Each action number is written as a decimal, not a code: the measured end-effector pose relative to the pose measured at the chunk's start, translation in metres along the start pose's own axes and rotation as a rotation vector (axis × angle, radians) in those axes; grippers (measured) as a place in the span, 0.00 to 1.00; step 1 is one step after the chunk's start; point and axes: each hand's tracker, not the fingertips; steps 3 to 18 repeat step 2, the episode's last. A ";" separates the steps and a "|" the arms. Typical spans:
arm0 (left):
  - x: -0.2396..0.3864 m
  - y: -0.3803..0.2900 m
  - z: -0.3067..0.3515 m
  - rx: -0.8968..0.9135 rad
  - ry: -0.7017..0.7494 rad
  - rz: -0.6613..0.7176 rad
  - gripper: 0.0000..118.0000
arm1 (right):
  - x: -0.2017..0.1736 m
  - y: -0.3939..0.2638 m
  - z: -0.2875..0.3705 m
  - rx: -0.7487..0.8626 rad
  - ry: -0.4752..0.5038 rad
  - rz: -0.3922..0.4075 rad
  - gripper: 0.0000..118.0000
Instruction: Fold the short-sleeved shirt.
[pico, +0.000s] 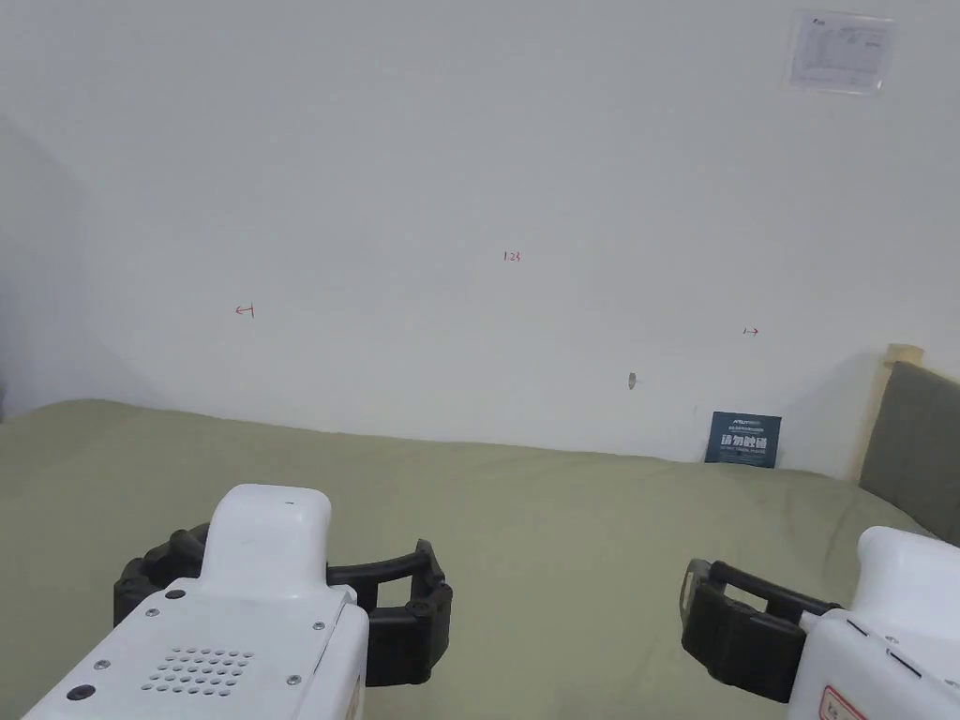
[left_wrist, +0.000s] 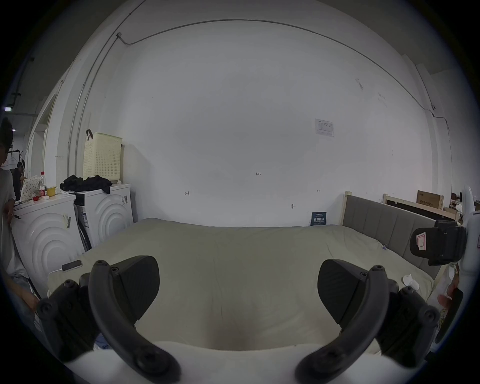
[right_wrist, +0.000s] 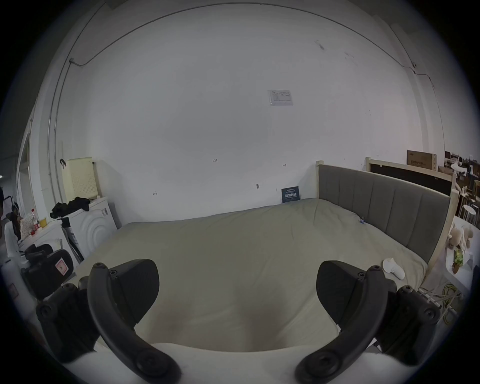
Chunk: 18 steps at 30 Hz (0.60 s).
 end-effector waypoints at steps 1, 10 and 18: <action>0.000 -0.001 0.000 -0.002 0.002 -0.002 1.00 | -0.001 -0.001 0.000 0.005 -0.014 0.020 1.00; -0.001 -0.002 0.000 -0.005 0.005 -0.002 1.00 | -0.002 -0.003 0.000 0.008 -0.015 0.042 1.00; -0.001 -0.002 0.000 -0.005 0.005 -0.002 1.00 | -0.002 -0.003 0.000 0.008 -0.015 0.042 1.00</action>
